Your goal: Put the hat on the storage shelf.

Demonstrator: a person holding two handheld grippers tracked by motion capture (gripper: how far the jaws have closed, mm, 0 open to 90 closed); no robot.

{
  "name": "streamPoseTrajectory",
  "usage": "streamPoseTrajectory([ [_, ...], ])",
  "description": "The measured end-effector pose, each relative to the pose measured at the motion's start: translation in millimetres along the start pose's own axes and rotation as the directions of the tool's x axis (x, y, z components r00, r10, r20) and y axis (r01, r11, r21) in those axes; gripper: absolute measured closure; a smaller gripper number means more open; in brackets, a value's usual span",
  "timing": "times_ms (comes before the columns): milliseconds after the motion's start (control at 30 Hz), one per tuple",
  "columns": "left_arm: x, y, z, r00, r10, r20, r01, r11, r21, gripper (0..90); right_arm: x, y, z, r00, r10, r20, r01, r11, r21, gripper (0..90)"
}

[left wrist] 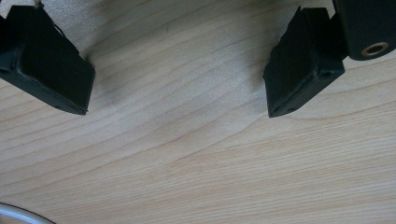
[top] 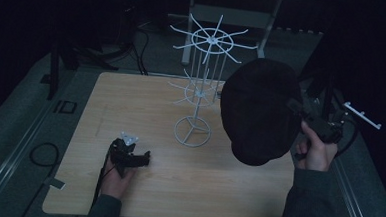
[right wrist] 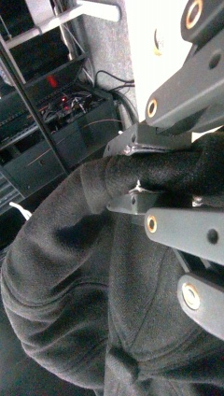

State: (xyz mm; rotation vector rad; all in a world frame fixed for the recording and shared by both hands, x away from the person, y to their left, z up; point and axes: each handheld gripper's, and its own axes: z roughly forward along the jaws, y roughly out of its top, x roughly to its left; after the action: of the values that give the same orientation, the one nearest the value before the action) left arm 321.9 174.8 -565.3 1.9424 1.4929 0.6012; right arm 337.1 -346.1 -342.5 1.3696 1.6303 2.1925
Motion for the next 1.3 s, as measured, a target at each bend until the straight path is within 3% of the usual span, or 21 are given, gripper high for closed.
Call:
streamPoseTrajectory([
  [300,0.0,0.0,0.0,1.0,0.0,0.0,0.0,1.0,0.0,9.1,2.4,7.5,3.8,0.9989,0.026,-0.039,-0.027,0.999,-0.032,76.2],
  [600,0.0,0.0,0.0,1.0,0.0,0.0,0.0,1.0,0.0,9.1,7.8,13.2,16.5,0.9988,0.024,-0.042,-0.025,0.999,-0.037,76.2],
  [1000,0.0,0.0,0.0,1.0,0.001,-0.001,-0.001,1.0,0.0,9.1,12.1,9.4,41.9,0.9992,-0.019,0.036,0.019,1.0,0.001,76.1],
  [1100,0.0,0.0,0.0,1.0,0.0,-0.001,0.0,1.0,0.0,9.1,8.0,5.1,50.6,0.9972,-0.036,0.066,0.034,0.999,0.022,75.6],
  [1300,-0.1,0.0,-0.1,1.0,0.0,-0.001,0.0,1.0,0.0,9.1,-2.1,-4.1,61.2,0.9974,-0.021,0.068,0.015,0.996,0.084,72.5],
])
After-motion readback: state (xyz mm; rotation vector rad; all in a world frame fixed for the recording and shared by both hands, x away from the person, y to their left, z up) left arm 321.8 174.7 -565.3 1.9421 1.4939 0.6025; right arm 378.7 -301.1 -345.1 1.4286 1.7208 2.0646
